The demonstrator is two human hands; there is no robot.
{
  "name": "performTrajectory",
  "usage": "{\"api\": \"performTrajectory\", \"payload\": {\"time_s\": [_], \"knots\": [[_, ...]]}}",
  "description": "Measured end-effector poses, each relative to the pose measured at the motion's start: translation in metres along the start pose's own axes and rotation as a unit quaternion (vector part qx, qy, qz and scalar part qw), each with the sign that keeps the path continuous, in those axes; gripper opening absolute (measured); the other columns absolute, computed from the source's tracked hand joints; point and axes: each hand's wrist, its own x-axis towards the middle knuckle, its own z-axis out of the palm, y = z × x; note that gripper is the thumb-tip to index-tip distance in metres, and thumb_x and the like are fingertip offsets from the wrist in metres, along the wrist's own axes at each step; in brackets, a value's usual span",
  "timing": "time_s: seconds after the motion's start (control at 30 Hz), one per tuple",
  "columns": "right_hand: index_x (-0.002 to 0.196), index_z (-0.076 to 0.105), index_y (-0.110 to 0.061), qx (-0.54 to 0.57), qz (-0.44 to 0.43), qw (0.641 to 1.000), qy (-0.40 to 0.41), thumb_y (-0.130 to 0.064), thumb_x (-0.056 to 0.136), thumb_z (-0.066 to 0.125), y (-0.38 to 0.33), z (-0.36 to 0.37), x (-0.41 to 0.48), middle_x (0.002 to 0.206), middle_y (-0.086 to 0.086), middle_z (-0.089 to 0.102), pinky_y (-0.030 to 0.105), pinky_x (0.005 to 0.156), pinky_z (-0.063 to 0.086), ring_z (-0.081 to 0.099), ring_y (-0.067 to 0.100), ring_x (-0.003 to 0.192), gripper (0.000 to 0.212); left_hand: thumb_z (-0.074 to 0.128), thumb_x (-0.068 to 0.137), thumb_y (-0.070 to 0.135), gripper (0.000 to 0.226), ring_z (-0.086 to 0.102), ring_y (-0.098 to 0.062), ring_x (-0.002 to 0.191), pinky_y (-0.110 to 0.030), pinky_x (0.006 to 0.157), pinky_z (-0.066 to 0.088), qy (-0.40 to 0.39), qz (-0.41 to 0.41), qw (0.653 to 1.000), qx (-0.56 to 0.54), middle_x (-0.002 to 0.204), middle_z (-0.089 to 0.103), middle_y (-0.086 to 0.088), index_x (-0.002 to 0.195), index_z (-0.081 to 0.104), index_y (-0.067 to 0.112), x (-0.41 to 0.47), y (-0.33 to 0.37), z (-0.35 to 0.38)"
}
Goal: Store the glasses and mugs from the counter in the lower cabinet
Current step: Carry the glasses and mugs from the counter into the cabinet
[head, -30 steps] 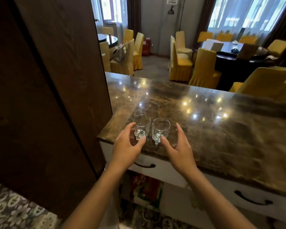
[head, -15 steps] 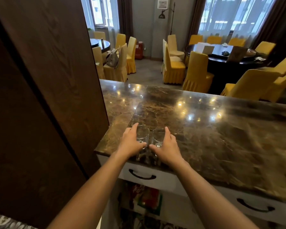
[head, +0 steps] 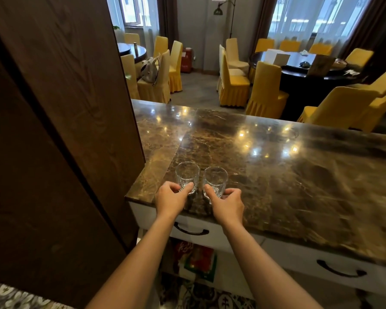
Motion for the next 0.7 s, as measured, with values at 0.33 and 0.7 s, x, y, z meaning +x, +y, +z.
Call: {"api": "performTrajectory", "payload": {"time_s": [0.33, 0.7], "knots": [[0.084, 0.075, -0.019, 0.146, 0.007, 0.987, -0.068, -0.043, 0.099, 0.058, 0.0, 0.0, -0.011, 0.089, 0.006, 0.075, 0.04, 0.082, 0.063, 0.07, 0.018, 0.081, 0.034, 0.065, 0.094, 0.04, 0.035, 0.07, -0.015, 0.082, -0.041, 0.083, 0.062, -0.026, -0.061, 0.987, -0.147, 0.078, 0.074, -0.001, 0.073, 0.076, 0.015, -0.015, -0.002, 0.012], [0.076, 0.071, -0.005, 0.082, -0.092, 0.989, -0.083, -0.06, 0.096, 0.049, 0.036, -0.045, -0.033, 0.081, 0.016, 0.071, 0.054, 0.087, 0.055, 0.069, 0.031, 0.078, 0.062, 0.072, 0.092, 0.026, 0.025, 0.071, -0.023, 0.106, -0.028, 0.083, 0.061, -0.018, -0.088, 0.935, -0.342, 0.103, 0.075, -0.011, 0.086, 0.078, 0.003, -0.073, -0.02, 0.009]]}}
